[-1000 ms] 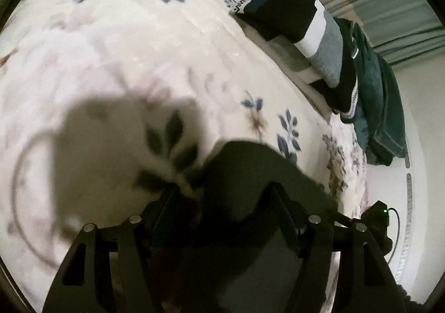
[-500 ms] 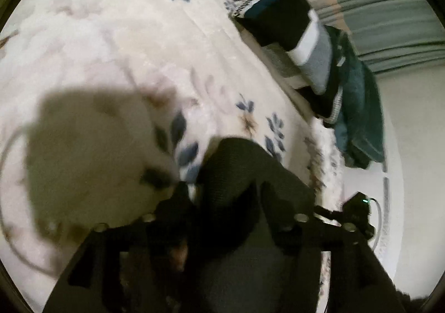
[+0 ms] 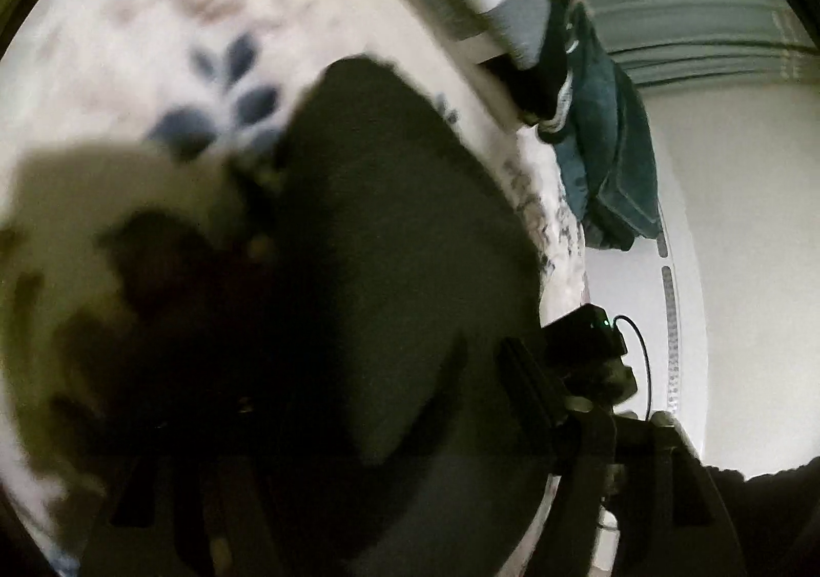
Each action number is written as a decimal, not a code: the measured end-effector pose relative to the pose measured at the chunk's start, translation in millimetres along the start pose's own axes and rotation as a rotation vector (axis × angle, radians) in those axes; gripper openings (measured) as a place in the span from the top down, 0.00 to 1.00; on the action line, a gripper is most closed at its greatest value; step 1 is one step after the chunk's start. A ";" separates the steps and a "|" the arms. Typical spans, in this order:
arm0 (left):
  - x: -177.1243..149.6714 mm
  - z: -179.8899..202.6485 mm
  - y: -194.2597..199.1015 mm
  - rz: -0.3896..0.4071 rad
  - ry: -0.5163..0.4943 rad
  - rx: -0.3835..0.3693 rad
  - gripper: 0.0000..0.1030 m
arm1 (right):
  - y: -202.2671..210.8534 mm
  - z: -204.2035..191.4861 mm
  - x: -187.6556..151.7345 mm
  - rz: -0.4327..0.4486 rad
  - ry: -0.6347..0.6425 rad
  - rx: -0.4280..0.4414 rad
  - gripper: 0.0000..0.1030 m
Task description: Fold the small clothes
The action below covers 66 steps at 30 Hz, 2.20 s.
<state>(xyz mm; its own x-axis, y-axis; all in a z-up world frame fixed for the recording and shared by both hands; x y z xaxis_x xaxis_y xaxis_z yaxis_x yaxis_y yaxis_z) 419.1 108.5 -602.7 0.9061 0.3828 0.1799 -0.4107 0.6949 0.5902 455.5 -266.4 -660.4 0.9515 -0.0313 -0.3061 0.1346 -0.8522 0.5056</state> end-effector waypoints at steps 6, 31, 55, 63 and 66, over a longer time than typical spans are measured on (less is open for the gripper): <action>9.4 32.3 18.2 0.011 -0.050 0.068 0.82 | 14.2 -32.2 -18.0 0.111 0.043 -0.028 0.80; 366.2 128.4 -58.3 0.091 -0.220 0.128 0.75 | 109.9 -258.5 307.4 0.374 0.246 -0.224 0.81; 271.0 200.0 18.5 0.254 -0.429 0.698 0.00 | 156.5 -308.2 107.0 0.725 0.300 -1.152 0.00; 202.3 283.2 95.5 0.311 -0.467 0.699 0.00 | 201.6 -393.2 -27.5 0.851 0.351 -1.167 0.00; 179.0 310.6 126.5 0.341 -0.486 0.695 0.00 | 216.7 -421.9 -76.0 0.890 0.370 -1.156 0.00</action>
<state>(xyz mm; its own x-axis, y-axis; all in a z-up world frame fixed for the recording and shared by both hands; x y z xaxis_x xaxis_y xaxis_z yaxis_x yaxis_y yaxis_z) 560.7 75.8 -251.4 0.7544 0.0918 0.6499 -0.6532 0.0077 0.7572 529.1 -228.3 -187.2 0.8278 -0.0220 0.5606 -0.5385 0.2491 0.8049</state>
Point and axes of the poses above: each gripper's, at about its wrist camera, not at the fingertips, and y roughly against the way its jaws point, z to its right, x to its top, the point moved 4 cm from there along -y, roughly the way its jaws point, and after that the axes turned 4 degrees about z, right-handed, at the moved point
